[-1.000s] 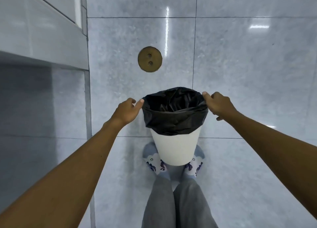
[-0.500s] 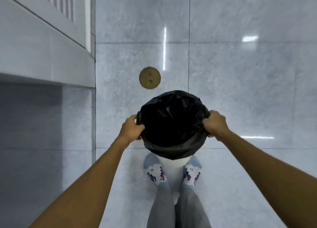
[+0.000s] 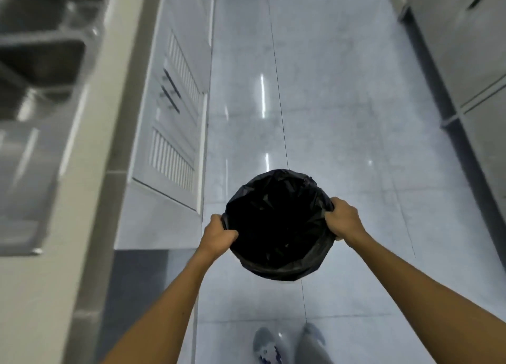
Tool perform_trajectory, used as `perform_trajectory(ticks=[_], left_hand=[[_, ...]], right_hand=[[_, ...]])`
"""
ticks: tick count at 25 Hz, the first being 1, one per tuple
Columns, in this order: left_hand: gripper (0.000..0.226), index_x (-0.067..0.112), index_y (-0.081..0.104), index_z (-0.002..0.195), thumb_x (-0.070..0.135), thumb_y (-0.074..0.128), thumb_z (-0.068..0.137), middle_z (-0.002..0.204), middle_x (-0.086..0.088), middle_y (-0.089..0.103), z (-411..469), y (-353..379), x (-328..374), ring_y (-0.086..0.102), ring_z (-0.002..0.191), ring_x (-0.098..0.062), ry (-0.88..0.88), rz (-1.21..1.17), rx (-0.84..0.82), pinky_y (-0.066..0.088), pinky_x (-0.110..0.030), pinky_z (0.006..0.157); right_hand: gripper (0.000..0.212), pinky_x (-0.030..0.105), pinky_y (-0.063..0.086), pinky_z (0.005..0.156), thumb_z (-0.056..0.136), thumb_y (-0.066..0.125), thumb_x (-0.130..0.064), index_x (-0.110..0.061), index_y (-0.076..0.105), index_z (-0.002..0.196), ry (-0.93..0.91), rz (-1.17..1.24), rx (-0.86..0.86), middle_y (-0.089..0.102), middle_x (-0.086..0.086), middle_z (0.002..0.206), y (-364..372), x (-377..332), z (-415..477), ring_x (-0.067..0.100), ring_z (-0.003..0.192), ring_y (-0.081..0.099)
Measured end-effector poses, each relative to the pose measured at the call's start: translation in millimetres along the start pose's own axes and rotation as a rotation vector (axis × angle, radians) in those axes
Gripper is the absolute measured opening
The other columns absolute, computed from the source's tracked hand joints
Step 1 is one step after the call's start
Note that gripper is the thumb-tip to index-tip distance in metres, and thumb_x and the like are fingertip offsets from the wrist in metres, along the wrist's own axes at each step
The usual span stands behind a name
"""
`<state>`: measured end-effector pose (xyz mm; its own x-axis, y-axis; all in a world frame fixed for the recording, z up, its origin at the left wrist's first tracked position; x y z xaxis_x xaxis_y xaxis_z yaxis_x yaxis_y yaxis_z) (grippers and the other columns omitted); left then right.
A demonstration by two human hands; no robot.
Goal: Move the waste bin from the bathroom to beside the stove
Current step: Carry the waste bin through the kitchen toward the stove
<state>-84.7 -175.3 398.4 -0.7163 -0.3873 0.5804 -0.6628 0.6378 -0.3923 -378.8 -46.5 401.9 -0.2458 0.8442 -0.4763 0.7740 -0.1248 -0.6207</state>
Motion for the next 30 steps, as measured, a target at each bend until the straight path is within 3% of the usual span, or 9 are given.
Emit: perform_trajectory(ticks=[2, 5, 8, 12, 15, 20, 25, 30], left_hand=[[0.044, 0.009, 0.044, 0.113, 0.009, 0.057, 0.071, 0.099, -0.009, 0.058, -30.6, -28.4, 68.1, 0.056, 0.077, -0.017, 0.067, 0.013, 0.025, 0.046, -0.029, 0.06], [0.053, 0.014, 0.039, 0.126, 0.007, 0.058, 0.078, 0.104, -0.008, 0.058, -64.5, -57.7, 164.6, 0.059, 0.082, -0.02, 0.172, 0.057, 0.069, 0.049, -0.028, 0.056], [0.061, 0.016, 0.038, 0.137, 0.014, 0.06, 0.08, 0.111, -0.006, 0.057, -77.7, -67.6, 241.1, 0.062, 0.093, -0.028, 0.267, 0.092, 0.117, 0.054, -0.03, 0.054], [0.056, 0.013, 0.048, 0.133, 0.028, 0.064, 0.081, 0.119, -0.016, 0.063, -70.6, -70.3, 334.7, 0.068, 0.088, -0.035, 0.303, 0.043, 0.254, 0.06, -0.036, 0.049], [0.054, 0.014, 0.049, 0.135, 0.03, 0.062, 0.085, 0.122, -0.012, 0.061, -51.1, -70.8, 391.9, 0.067, 0.089, -0.034, 0.332, 0.014, 0.289, 0.059, -0.034, 0.048], [0.046, 0.011, 0.055, 0.132, 0.022, 0.056, 0.088, 0.115, -0.008, 0.063, 0.3, -79.8, 459.1, 0.067, 0.086, -0.034, 0.362, 0.009, 0.328, 0.062, -0.039, 0.054], [0.036, 0.01, 0.066, 0.123, 0.011, 0.054, 0.089, 0.112, -0.011, 0.07, 80.8, -97.1, 516.5, 0.07, 0.084, -0.037, 0.395, -0.078, 0.364, 0.062, -0.048, 0.054], [0.033, 0.009, 0.069, 0.118, 0.01, 0.055, 0.088, 0.102, -0.005, 0.07, 170.7, -119.3, 607.1, 0.068, 0.069, -0.021, 0.395, -0.083, 0.373, 0.06, -0.028, 0.048]], right_hand=[[0.021, 0.035, 0.054, 0.05, 0.086, 0.047, -0.018, -0.014, 0.059, 0.102, -0.068, 0.003, 0.047, 0.063, 0.014, 0.097, -57.1, -48.9, -14.8, 0.036, 0.076, 0.064], [0.022, 0.042, 0.057, 0.063, 0.086, 0.045, -0.02, -0.011, 0.058, 0.101, -0.153, -0.01, 0.129, 0.063, 0.018, 0.099, -134.1, -111.7, -24.9, 0.038, 0.078, 0.062], [0.02, 0.036, 0.047, 0.067, 0.089, 0.045, -0.02, -0.009, 0.056, 0.101, -0.218, -0.06, 0.198, 0.064, 0.021, 0.107, -194.1, -163.9, -16.7, 0.034, 0.081, 0.056], [0.031, 0.036, 0.045, 0.076, 0.086, 0.049, -0.016, -0.005, 0.06, 0.111, -0.25, -0.111, 0.288, 0.063, 0.025, 0.116, -281.8, -218.5, 3.7, 0.043, 0.102, 0.061], [0.03, 0.036, 0.044, 0.076, 0.084, 0.05, -0.015, -0.005, 0.061, 0.111, -0.258, -0.139, 0.338, 0.061, 0.023, 0.116, -329.2, -253.3, 28.6, 0.043, 0.106, 0.061], [0.018, 0.036, 0.043, 0.07, 0.082, 0.048, -0.017, -0.009, 0.057, 0.096, -0.275, -0.106, 0.335, 0.057, 0.013, 0.099, -368.3, -288.3, 94.0, 0.035, 0.085, 0.055], [0.013, 0.034, 0.041, 0.064, 0.086, 0.05, -0.02, -0.008, 0.053, 0.085, -0.244, -0.063, 0.314, 0.057, 0.01, 0.09, -380.9, -322.2, 175.4, 0.032, 0.08, 0.056], [0.017, 0.034, 0.041, 0.06, 0.087, 0.05, -0.024, -0.009, 0.051, 0.079, -0.219, -0.026, 0.301, 0.058, 0.012, 0.089, -412.9, -389.7, 275.9, 0.031, 0.075, 0.055]])
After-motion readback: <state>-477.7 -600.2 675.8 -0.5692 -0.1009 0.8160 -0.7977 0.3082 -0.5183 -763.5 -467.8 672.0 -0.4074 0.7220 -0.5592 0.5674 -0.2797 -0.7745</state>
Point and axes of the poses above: each hand's wrist, its own z-axis towards the middle knuckle, its own y-axis out of the palm, x = y × z, the point moved 4 cm from there along z, towards the middle knuckle
